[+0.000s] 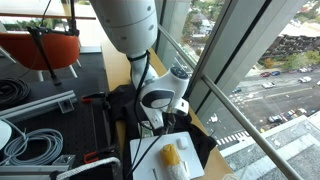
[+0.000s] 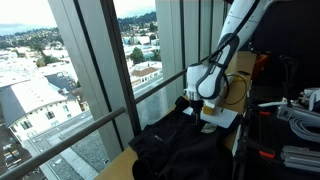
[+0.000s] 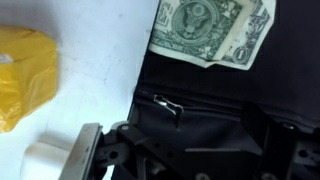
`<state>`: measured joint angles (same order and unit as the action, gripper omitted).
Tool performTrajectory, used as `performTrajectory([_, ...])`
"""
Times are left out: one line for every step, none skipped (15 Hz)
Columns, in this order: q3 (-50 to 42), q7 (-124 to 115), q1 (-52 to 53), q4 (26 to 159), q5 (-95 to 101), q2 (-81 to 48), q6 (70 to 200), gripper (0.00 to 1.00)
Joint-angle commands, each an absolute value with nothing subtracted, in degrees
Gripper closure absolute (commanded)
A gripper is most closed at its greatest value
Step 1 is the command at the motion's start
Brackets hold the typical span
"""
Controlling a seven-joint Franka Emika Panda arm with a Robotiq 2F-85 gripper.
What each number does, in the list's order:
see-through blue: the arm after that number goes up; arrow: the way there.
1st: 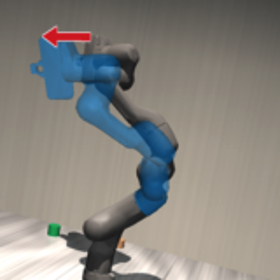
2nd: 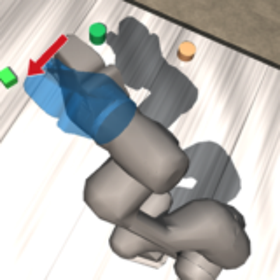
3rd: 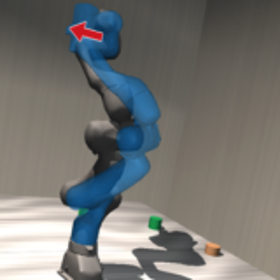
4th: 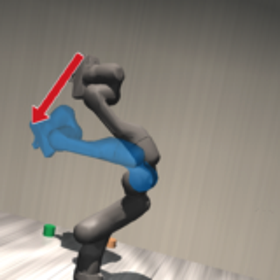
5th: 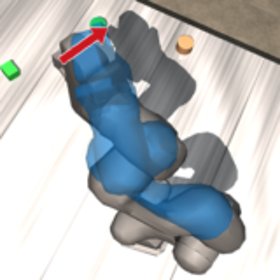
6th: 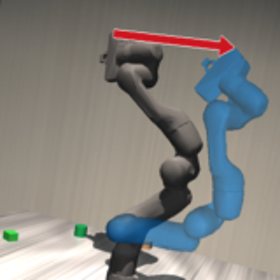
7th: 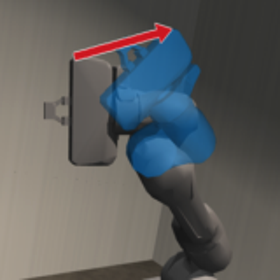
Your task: Close the zip of the lid
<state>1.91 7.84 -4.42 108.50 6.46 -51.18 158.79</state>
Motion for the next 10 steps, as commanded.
performTrajectory([1.35, 7.25, -3.58, 110.40, 5.75, -49.24, 158.65, 0.03])
performTrajectory([1.20, 7.15, -3.41, 110.32, 5.85, -49.22, 158.68, 0.19])
performTrajectory([0.99, 7.13, -3.24, 110.13, 6.01, -49.16, 158.68, 0.27])
performTrajectory([0.80, 7.15, -3.10, 109.97, 6.17, -49.14, 158.70, 0.29])
performTrajectory([0.57, 7.19, -3.00, 109.87, 6.32, -49.13, 158.76, 0.36])
performTrajectory([0.41, 7.18, -2.91, 109.90, 6.36, -49.08, 158.78, 0.44])
performTrajectory([0.33, 7.18, -2.87, 110.00, 6.36, -49.07, 158.81, 0.53])
performTrajectory([0.25, 7.15, -2.78, 110.03, 6.38, -49.13, 158.85, 0.59])
performTrajectory([0.20, 7.09, -2.65, 110.02, 6.40, -49.23, 158.83, 0.68])
performTrajectory([0.14, 7.03, -2.51, 110.04, 6.42, -49.26, 158.81, 0.74])
